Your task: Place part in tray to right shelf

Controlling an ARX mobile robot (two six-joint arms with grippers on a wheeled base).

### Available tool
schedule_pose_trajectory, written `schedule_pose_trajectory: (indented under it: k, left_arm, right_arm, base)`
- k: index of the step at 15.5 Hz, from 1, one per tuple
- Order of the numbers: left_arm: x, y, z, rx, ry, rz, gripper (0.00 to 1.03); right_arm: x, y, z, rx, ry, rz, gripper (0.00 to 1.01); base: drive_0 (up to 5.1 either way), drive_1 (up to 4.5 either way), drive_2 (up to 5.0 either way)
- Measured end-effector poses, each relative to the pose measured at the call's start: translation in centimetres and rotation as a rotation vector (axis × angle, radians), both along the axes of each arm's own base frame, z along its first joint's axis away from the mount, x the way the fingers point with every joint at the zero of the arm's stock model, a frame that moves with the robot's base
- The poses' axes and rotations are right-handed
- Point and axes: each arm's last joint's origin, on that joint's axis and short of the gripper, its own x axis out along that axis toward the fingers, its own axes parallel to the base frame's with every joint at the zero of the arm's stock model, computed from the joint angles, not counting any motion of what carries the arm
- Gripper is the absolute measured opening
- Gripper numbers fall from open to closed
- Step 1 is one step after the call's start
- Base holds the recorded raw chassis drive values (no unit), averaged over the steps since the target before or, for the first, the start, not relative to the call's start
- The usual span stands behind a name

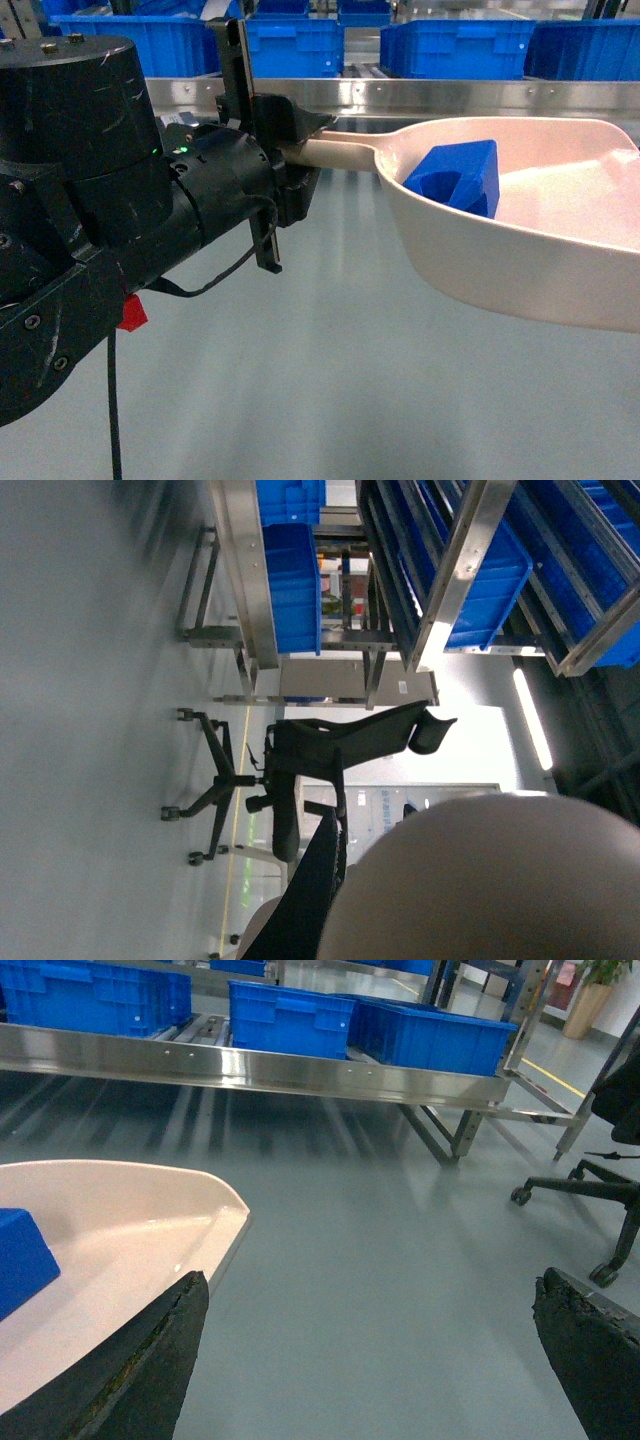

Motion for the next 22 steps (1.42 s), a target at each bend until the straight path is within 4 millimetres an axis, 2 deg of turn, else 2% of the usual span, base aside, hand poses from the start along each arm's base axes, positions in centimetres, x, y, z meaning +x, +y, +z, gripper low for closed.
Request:
schedule_pose_trajectory:
  k: [9, 15, 22]
  left_arm:
    - [-0.02, -0.03, 0.02, -0.001, -0.002, -0.002, 0.13]
    - [0.03, 0.08, 0.01, -0.001, -0.001, 0.003, 0.13]
    - [-0.06, -0.13, 0.02, -0.001, -0.002, -0.007, 0.13]
  right_arm:
    - [-0.06, -0.02, 0.07, 0.002, -0.005, 0.000, 0.98]
    - [0.00, 0.00, 0.02, 0.001, -0.002, 0.000, 0.98]
    - [0.00, 0.00, 0.03, 0.001, -0.003, 0.000, 0.98]
  base:
    - [0.0, 3.97, -4.0]
    - [3.3, 1.73, -4.8]
    - [0.3, 4.45, -3.9]
